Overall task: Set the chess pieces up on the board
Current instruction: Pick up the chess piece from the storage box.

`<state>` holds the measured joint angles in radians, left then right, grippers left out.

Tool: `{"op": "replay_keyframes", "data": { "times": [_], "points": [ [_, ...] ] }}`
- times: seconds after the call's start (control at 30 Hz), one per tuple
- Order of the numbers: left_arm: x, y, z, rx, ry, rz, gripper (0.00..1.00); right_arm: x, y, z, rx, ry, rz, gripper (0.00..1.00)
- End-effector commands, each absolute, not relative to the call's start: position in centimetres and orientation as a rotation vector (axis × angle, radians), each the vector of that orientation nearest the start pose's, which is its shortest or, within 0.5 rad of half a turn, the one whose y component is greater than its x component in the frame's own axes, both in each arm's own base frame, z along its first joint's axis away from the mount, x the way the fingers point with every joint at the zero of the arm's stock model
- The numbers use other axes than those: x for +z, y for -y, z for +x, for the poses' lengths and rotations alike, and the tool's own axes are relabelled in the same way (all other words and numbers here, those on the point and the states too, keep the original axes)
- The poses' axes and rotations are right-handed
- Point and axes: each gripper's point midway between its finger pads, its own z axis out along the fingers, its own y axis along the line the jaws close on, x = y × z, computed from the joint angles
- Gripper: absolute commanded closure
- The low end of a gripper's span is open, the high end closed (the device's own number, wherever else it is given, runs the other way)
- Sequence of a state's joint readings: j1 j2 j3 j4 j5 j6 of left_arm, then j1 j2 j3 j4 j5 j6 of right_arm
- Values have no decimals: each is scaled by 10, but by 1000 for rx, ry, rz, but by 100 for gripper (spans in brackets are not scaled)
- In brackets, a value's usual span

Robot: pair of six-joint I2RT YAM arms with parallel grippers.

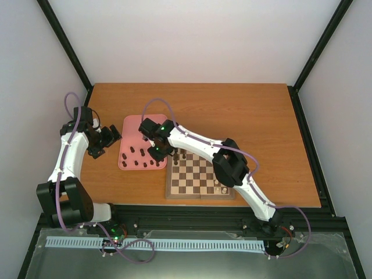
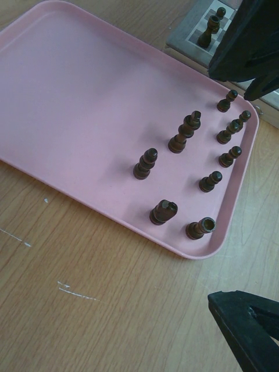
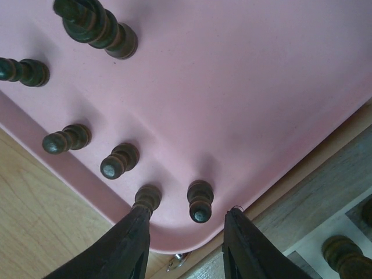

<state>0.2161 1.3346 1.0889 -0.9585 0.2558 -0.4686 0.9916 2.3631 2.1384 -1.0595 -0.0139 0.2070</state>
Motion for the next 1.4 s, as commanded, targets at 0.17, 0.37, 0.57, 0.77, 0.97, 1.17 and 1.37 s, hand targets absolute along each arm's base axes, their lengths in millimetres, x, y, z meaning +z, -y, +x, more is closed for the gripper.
{"op": "replay_keyframes", "data": {
  "times": [0.17,0.37,0.57,0.77,0.97,1.17,1.37],
  "points": [
    [155,-21,304,-421,-2615,-830,0,39,-435,288,190,-2742,-1120,65],
    [154,-21,304,-418,-2618,-833,0,35,-433,294,190,-2754,-1101,67],
    [152,-21,306,-416,-2622,-834,0,36,-432,296,201,-2756,-1106,76],
    [153,-22,306,-415,-2619,-834,0,35,-436,289,262,-2767,-1138,88],
    [152,-22,305,-415,-2622,-835,0,47,-442,291,304,-2728,-1151,97],
    [154,-21,306,-419,-2616,-834,0,111,-464,306,417,-2579,-1106,97],
    [154,-21,304,-421,-2615,-833,0,163,-454,307,431,-2518,-1032,97]
  ]
}}
